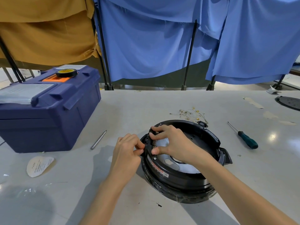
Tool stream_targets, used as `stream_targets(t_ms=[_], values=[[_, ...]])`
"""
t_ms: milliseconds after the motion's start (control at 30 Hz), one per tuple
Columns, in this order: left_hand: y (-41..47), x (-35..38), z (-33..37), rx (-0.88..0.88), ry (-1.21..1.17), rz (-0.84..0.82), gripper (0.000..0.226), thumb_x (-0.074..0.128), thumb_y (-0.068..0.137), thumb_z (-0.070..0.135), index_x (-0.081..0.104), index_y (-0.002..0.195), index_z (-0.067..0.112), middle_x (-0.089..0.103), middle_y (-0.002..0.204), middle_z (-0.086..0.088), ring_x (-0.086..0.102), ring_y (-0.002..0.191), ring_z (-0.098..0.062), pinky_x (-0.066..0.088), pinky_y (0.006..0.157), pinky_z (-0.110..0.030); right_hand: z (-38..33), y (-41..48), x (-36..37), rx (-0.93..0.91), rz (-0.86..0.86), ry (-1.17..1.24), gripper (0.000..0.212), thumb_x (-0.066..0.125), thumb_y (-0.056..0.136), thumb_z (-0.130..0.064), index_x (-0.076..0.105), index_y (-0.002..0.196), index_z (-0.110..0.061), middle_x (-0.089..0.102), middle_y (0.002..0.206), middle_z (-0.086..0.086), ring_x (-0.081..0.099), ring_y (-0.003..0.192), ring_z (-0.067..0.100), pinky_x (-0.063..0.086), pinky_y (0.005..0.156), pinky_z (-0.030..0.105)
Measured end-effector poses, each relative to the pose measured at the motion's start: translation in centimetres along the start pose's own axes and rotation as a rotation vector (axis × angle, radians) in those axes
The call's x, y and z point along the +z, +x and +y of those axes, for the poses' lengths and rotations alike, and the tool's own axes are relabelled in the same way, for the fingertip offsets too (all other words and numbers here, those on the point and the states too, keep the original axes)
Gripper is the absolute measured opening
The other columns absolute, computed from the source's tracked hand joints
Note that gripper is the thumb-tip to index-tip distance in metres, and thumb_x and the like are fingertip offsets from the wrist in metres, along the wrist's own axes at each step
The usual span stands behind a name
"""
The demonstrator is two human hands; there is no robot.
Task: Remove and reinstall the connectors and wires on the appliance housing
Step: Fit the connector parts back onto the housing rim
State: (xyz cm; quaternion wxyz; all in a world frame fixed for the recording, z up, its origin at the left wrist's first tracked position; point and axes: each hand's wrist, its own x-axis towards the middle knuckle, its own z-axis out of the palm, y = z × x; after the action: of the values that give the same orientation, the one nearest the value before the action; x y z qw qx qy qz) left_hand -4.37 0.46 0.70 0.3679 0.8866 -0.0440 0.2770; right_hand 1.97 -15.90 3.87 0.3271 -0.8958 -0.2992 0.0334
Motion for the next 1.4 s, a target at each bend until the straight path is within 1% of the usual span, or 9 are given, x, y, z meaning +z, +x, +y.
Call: stream_targets(t_ms=[67,200,333,500,633,867,1200,1300,1400], values=[[0.3,-0.5,-0.1,-0.024,-0.040,-0.049,0.036,0.068,0.064,-0.021,0.058,0.061,0.014,0.054,0.065,0.010,0.049,0.068,-0.001,0.037,0.075,-0.022,0.0,-0.1,0.0,0.004,-0.002,0.009,0.059,0.080,0.075,-0.037,0.062,0.129,-0.021,0.041,0.149,-0.008,0.029,0.140,0.014,0.024,0.113,0.034],[2.3,-1.4,0.1,-0.181,-0.070,-0.147,0.034,0.068,0.070,-0.013,0.066,0.060,0.020,0.066,0.064,0.009,0.058,0.064,0.005,0.041,0.063,-0.008,-0.2,-0.4,-0.2,0.008,0.016,0.024,0.061,0.080,0.075,-0.038,0.061,0.130,-0.022,0.043,0.149,-0.010,0.031,0.141,0.011,0.021,0.116,0.033],[3.7,0.0,0.7,-0.267,-0.132,-0.001,0.022,0.063,0.084,0.000,0.066,0.074,0.019,0.070,0.073,0.000,0.066,0.075,-0.018,0.052,0.078,-0.036,0.6,-0.7,-1.7,0.008,0.181,0.031,0.037,0.073,0.084,-0.032,0.069,0.120,-0.022,0.065,0.126,-0.008,0.056,0.119,0.006,0.040,0.105,0.024],[4.8,2.4,0.9,-0.284,-0.254,-0.082,0.024,0.059,0.093,0.032,0.071,0.109,0.018,0.068,0.095,0.017,0.059,0.088,0.012,0.041,0.073,-0.002,5.7,-2.6,-7.1,0.261,0.328,-0.171,0.036,0.068,0.089,-0.025,0.066,0.125,-0.018,0.066,0.125,0.000,0.056,0.120,0.018,0.040,0.096,0.025],[5.9,3.8,0.9,-0.323,-0.298,-0.159,0.035,0.065,0.090,0.031,0.065,0.121,0.015,0.068,0.116,0.006,0.061,0.106,-0.004,0.043,0.093,-0.018,8.2,-3.2,-7.1,0.323,0.284,-0.105,0.035,0.056,0.096,-0.013,0.062,0.130,-0.017,0.064,0.130,0.001,0.056,0.123,0.020,0.040,0.094,0.023],[6.3,3.3,-0.4,-0.327,-0.100,-0.109,0.031,0.069,0.086,0.029,0.067,0.117,0.026,0.069,0.099,0.009,0.062,0.088,-0.006,0.045,0.079,-0.024,8.0,-2.0,-4.6,0.265,0.376,-0.029,0.032,0.049,0.097,-0.008,0.067,0.121,-0.019,0.070,0.102,0.001,0.060,0.104,0.024,0.042,0.079,0.026],[7.6,1.5,-0.9,-0.352,0.278,-0.103,0.024,0.062,0.090,0.037,0.065,0.110,0.023,0.065,0.103,-0.003,0.057,0.099,-0.024,0.042,0.074,-0.032,6.0,0.9,-2.9,0.237,0.320,0.090,0.036,0.050,0.097,-0.008,0.061,0.131,-0.014,0.064,0.128,0.003,0.055,0.123,0.018,0.042,0.103,0.027],[7.8,1.9,-0.3,-0.307,0.414,-0.118,0.025,0.057,0.093,0.038,0.056,0.106,0.016,0.059,0.106,-0.005,0.056,0.094,-0.026,0.035,0.066,-0.032,6.0,1.2,-2.7,0.225,0.333,0.185,0.024,0.053,0.098,-0.016,0.072,0.113,-0.015,0.073,0.101,-0.002,0.063,0.097,0.011,0.049,0.089,0.030],[7.7,2.1,-0.2,-0.273,0.463,-0.118,0.020,0.050,0.097,0.033,0.050,0.107,0.016,0.057,0.108,-0.005,0.052,0.089,-0.025,0.032,0.064,-0.032,7.2,1.6,-3.2,0.264,0.411,0.198,0.038,0.052,0.099,-0.028,0.068,0.078,-0.001,0.054,0.058,0.003,0.044,0.059,0.014,0.036,0.064,0.032]])
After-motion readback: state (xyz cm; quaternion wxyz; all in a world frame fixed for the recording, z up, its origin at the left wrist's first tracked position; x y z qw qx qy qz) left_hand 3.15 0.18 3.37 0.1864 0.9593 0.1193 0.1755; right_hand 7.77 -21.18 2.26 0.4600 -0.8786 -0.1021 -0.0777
